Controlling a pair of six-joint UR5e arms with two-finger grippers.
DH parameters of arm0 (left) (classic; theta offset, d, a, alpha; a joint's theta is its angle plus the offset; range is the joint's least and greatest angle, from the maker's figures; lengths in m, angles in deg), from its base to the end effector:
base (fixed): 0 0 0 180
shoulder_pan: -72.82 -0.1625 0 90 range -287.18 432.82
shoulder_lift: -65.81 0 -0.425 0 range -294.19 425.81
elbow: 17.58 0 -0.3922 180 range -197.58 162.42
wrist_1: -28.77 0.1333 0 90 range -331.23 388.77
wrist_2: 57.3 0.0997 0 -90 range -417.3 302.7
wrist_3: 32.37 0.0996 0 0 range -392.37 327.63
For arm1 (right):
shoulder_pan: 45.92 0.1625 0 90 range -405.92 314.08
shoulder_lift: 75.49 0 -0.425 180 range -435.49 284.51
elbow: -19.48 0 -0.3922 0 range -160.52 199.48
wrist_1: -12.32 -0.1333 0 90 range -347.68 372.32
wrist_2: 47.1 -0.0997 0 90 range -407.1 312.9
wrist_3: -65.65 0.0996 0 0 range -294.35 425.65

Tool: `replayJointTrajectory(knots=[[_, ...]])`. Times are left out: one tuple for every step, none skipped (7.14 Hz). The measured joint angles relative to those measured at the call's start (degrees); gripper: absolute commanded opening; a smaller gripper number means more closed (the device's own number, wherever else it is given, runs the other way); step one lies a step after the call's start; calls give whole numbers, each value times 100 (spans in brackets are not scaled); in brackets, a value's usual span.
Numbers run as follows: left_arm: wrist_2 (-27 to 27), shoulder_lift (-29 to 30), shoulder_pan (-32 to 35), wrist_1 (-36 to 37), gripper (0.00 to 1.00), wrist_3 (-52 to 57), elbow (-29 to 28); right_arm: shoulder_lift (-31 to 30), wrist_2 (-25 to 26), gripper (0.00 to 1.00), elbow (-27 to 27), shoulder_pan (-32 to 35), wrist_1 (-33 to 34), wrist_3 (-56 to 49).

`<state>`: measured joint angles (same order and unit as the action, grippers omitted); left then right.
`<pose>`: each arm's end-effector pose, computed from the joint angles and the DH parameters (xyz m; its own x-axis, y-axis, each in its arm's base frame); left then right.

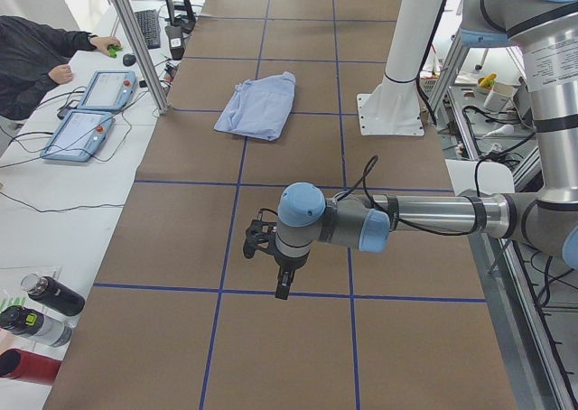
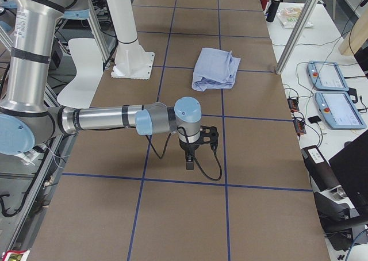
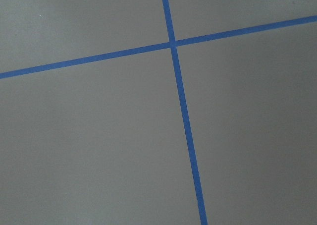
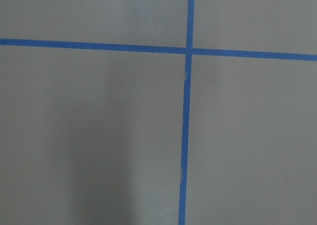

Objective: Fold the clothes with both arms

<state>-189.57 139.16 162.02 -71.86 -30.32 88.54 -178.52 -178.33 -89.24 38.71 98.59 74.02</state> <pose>-0.0610 -0.3824 0.6284 0.7373 0.1634 -0.6555 -0.0401 0.9792 0.1989 0.0294 -0.4096 0.5953 0.7442 -0.0329 0.6671 -0.0162 0.9976 0.0673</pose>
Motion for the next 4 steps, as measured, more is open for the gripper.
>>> replayJointTrajectory(knots=[[0, -19, 0, -3, 100, -1, 26, -6, -7, 100, 9, 0, 1, 7], [-1, -27, 0, -9, 100, -2, 47, -11, -15, 100, 25, 0, 4, 16], [1, -29, 0, -14, 100, -2, 68, -13, -23, 100, 41, 0, 8, 26], [5, -31, 0, -17, 100, -2, 83, -15, -30, 100, 48, 0, 11, 30]])
